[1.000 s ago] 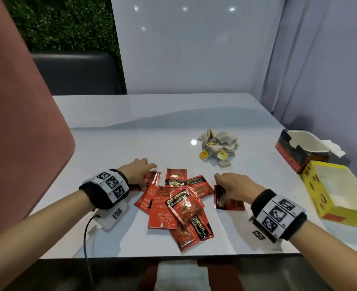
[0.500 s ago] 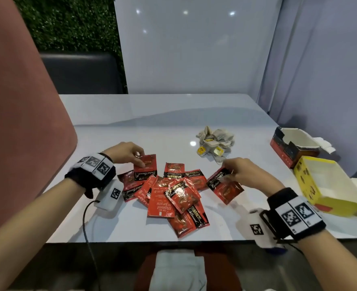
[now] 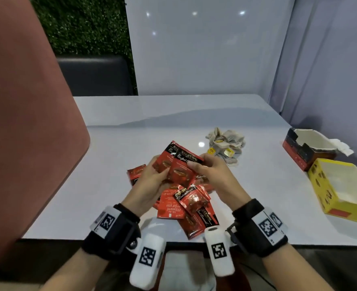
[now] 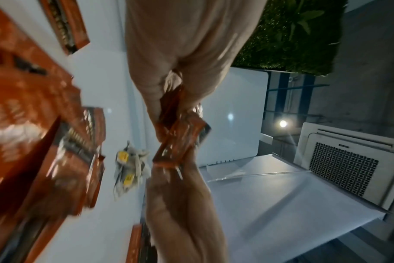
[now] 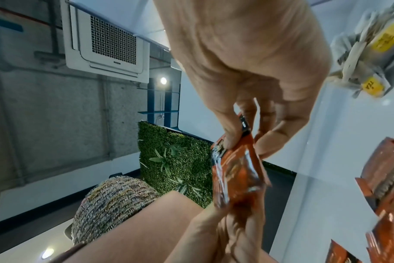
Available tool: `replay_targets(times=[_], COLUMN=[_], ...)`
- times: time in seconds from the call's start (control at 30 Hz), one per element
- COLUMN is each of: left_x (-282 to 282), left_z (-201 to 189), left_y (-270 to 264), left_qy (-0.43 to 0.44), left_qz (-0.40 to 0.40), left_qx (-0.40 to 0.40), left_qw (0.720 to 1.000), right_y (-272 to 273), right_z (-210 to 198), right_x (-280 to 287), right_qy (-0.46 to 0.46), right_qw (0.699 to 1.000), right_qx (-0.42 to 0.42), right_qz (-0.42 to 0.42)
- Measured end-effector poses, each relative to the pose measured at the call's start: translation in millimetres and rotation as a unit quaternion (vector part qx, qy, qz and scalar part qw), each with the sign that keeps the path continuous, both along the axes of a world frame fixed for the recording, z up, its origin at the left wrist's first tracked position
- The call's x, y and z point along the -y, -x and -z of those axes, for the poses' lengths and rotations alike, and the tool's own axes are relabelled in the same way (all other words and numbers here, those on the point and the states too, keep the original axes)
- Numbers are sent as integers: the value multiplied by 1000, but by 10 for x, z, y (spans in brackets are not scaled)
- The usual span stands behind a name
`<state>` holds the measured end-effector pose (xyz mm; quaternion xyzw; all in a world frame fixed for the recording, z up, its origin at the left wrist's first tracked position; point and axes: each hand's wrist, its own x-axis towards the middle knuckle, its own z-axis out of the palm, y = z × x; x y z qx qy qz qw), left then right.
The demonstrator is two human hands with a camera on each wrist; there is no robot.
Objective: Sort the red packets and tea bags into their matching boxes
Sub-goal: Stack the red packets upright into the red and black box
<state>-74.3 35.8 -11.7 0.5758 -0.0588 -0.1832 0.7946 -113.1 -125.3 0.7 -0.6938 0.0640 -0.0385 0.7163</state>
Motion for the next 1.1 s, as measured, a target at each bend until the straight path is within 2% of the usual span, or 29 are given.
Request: replay_targets(times=[0.17,0.23,0.33,0.4,0.47,0.53,0.6,0.67,0.7,0.73,0.77,0.83,0.9,0.93,1.0,1.1], left_x=[15,-18,-150,-296,-402,-443,-478,-587,-683,-791,-901,-1082,-1195,-1229,-1283,-1275], left_z=[55,77,97,93,101,162,217,246,266,288,308,333,331,332,373,426], left_y=[118,153,172,152,129,93,58,24,-9,-40,-55,-39,-2,13,22,39], left_qy=[141,157,157,178,185,154,128,145,158,179,200,223,226,224,217,210], left_qz=[-2,16,69,139,184,163,101,26,-5,-27,-38,-40,-41,-46,-63,-80], left_qx=[-99,-122,-153,-180,-182,-156,-138,-144,-152,-161,-170,-186,-194,-197,-195,-208], left_qw=[985,980,973,957,948,962,977,978,976,970,964,956,954,953,954,952], right_y=[-93,-106,-91,-102,-144,-226,-396,-690,-877,-1056,-1216,-1456,-1599,-1651,-1716,-1735], right_z=[71,76,28,-20,-60,-64,-63,-60,-36,0,55,171,253,274,321,331], right_x=[-87,-105,-135,-181,-280,-423,-601,-778,-846,-906,-966,-1076,-1182,-1223,-1269,-1266], right_qy=[9,5,18,84,165,252,308,346,391,455,525,643,710,729,747,733], right_qw=[998,998,999,993,978,957,937,923,905,874,829,720,618,581,549,578], right_qx=[10,20,32,25,26,48,68,46,30,17,6,2,22,35,58,40], right_qz=[60,63,-5,-85,-129,-136,-151,-164,-165,-171,-191,-260,-338,-360,-370,-356])
